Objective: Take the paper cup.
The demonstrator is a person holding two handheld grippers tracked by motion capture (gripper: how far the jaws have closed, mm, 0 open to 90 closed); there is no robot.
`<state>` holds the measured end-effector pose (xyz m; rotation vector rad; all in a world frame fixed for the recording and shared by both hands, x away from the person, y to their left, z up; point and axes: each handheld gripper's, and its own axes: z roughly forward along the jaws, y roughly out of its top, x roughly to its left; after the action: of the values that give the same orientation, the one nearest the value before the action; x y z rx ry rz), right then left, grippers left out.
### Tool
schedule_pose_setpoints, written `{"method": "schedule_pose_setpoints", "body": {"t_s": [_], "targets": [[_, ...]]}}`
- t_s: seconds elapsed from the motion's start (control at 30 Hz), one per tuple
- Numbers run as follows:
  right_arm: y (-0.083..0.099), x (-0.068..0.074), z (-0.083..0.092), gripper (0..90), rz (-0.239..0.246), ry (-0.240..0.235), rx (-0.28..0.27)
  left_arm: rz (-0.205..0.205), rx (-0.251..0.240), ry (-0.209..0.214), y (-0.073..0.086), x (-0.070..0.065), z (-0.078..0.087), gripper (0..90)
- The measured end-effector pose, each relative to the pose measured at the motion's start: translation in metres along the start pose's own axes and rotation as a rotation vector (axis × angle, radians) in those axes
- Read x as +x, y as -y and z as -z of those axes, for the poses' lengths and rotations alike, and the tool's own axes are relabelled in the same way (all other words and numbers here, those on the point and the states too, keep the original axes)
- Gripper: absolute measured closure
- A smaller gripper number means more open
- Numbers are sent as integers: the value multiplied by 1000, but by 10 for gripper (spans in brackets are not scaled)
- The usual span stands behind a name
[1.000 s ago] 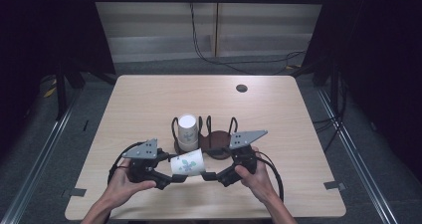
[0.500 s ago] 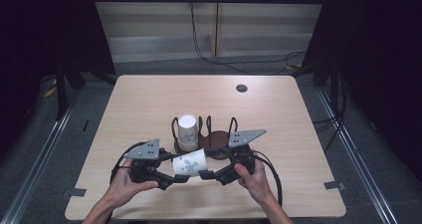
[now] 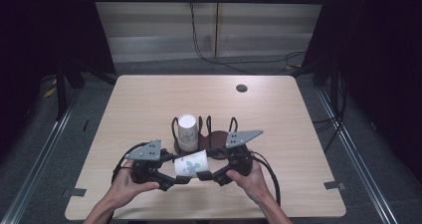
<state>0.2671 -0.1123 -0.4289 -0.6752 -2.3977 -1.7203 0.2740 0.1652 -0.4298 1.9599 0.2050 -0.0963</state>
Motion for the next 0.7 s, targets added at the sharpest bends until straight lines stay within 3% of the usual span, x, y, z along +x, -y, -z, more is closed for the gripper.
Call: {"method": "schedule_pose_setpoints", "body": {"t_s": [0.27, 0.7], "targets": [[0, 0, -3, 160, -9, -62, 1, 3, 3, 23, 0, -1, -2, 356], [-2, -1, -1, 240, -7, -59, -9, 33, -1, 49, 4, 3, -2, 350]]}}
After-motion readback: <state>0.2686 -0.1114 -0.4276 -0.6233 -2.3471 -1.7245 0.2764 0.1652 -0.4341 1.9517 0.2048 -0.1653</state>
